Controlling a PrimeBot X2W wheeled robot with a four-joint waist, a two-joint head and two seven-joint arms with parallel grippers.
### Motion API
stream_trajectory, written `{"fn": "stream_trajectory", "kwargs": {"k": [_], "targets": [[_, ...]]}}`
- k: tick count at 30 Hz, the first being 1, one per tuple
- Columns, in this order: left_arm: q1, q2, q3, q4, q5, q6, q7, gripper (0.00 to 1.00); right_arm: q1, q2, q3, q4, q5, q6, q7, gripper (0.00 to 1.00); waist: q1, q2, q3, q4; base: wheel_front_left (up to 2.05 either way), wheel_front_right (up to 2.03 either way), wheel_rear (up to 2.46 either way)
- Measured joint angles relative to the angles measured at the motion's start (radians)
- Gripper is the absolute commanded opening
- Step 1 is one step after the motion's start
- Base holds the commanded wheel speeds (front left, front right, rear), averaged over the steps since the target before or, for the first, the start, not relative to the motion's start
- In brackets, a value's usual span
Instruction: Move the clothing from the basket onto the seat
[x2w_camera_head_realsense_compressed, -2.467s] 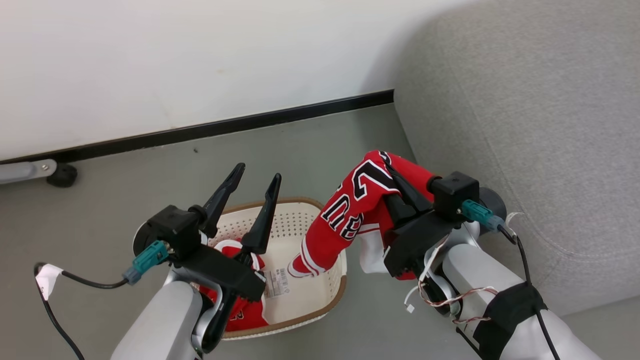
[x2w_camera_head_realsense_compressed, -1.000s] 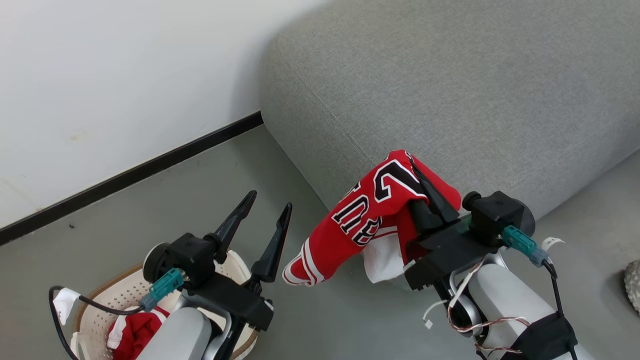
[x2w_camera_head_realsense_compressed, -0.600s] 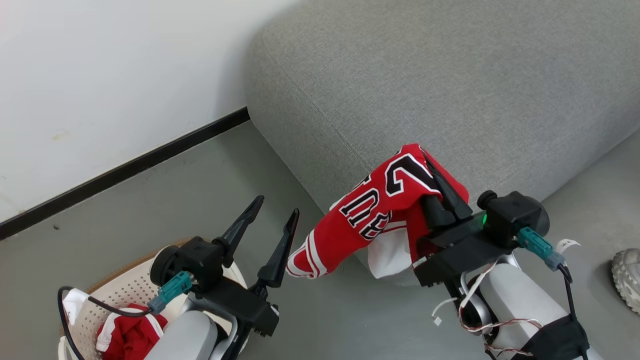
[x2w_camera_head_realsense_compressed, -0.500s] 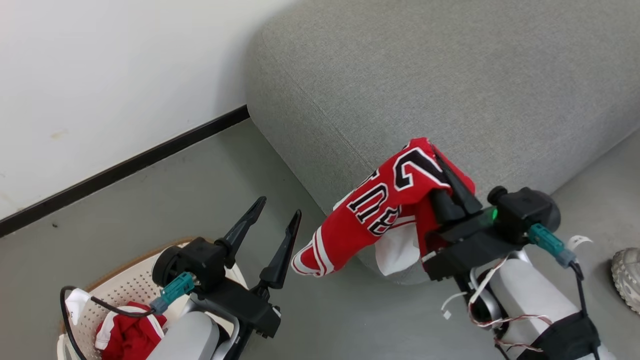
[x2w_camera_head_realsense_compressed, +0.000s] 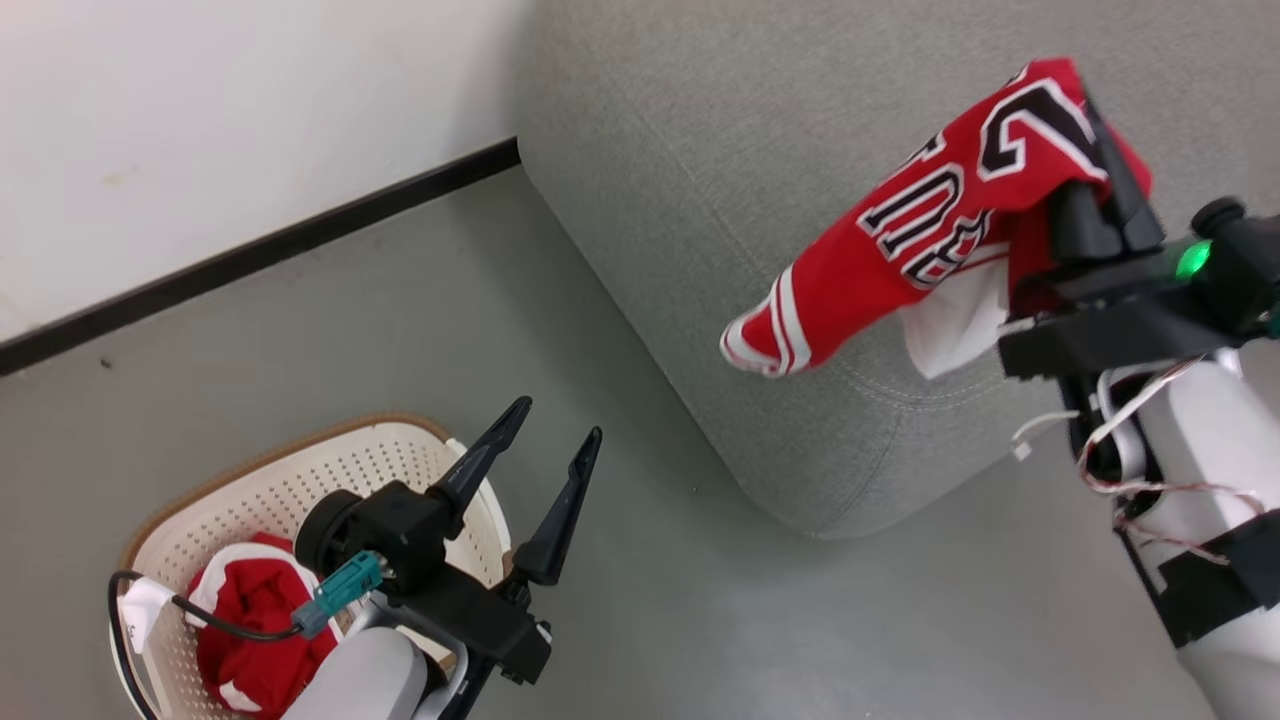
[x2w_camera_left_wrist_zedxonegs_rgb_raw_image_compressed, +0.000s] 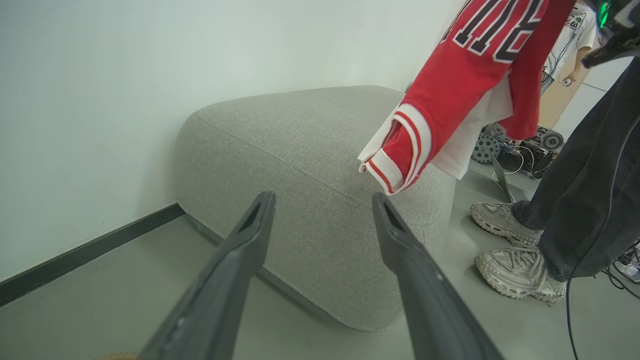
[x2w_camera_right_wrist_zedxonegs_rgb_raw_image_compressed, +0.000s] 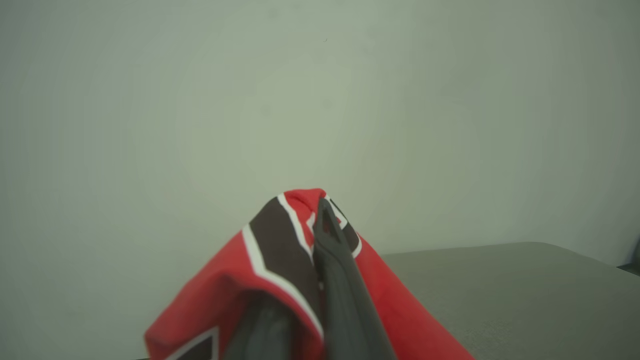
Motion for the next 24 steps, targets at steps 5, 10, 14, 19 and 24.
{"fn": "stream_trajectory", "kwargs": {"k": [5,10,14,19,24], "targets": [[0.0,0.03,-0.01,-0.019,0.002,0.0,0.0,1.0,-0.057,-0.017,-0.041,0.0,-0.015,-0.009,0.0,0.0,0.0,0.0,0.048,0.024,0.0,0.0,0.0],[-0.001,0.068,-0.013,-0.04,0.002,0.0,0.0,1.0,-0.12,-0.04,-0.08,-0.002,-0.032,-0.017,0.0,0.0,0.0001,0.0,0.1,0.051,0.0,0.0,0.0],[-0.009,0.094,-0.017,-0.057,0.002,0.0,0.0,1.0,-0.16,-0.05,-0.111,-0.014,-0.047,-0.026,0.0,0.0,0.0001,0.0,0.144,0.073,0.0,0.0,0.0],[-0.028,0.12,-0.02,-0.077,0.002,0.0,0.0,1.0,-0.217,-0.086,-0.161,-0.014,-0.059,-0.035,0.0,0.0,0.0001,0.0,0.198,0.102,0.0,0.0,0.0],[-0.028,0.153,-0.02,-0.09,-0.003,0.0,0.0,1.0,-0.26,-0.115,-0.211,-0.011,-0.075,-0.035,0.01,0.0,0.0002,0.0001,0.251,0.129,0.0,0.0,0.0]]}}
